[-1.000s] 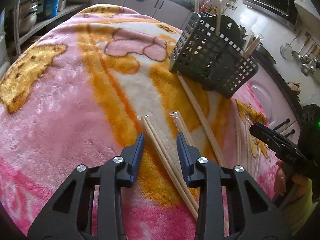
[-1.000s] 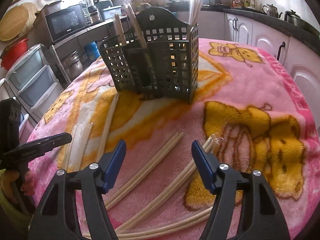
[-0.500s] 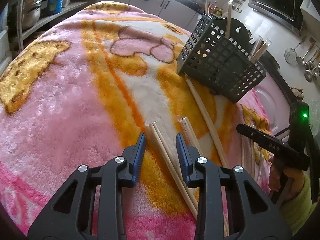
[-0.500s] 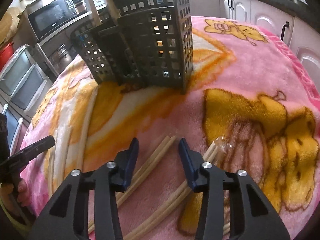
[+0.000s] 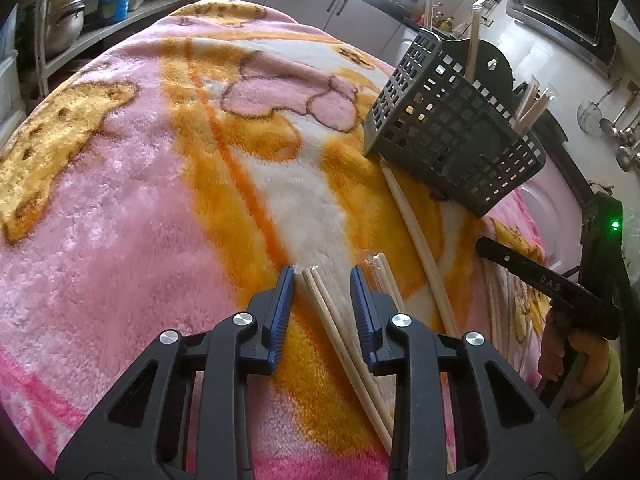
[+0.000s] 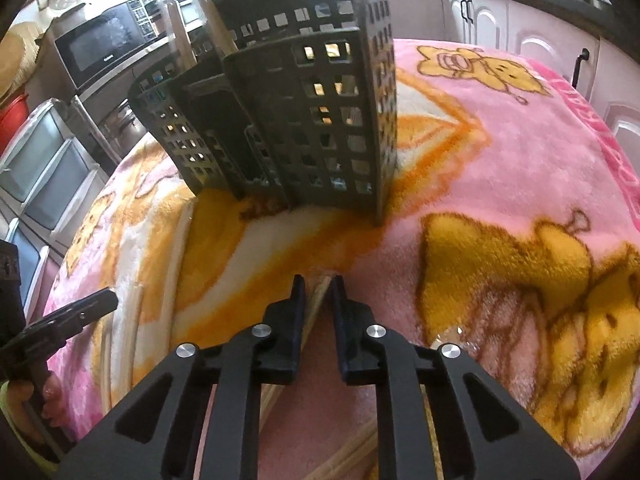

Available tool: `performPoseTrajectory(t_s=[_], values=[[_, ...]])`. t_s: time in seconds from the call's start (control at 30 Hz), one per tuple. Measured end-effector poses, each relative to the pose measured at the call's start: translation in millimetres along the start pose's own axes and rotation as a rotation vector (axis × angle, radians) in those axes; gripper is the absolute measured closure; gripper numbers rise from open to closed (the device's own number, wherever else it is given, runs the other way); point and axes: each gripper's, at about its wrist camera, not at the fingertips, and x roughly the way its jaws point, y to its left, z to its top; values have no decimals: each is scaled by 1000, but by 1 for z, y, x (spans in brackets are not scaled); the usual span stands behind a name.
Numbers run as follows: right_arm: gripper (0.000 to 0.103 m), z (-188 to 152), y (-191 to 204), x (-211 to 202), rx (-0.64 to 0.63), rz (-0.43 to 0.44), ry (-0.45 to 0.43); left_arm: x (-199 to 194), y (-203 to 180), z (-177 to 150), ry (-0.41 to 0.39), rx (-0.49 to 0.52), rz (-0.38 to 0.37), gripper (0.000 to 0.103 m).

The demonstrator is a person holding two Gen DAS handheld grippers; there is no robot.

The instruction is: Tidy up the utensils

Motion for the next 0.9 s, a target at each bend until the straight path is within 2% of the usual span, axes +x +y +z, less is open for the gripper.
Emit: performPoseTrajectory(t_s=[0.1,0.33,0.9], values=[[91,2,5,-2,-7,18,-15,2,-2,2,3,22,24,92],[92,7,21,-20,-54,28,-78,-2,-3,1,-19,39,53,98],[94,13,52,-57,-114,61,-168,-57,-18,12,-162,66,13,100]])
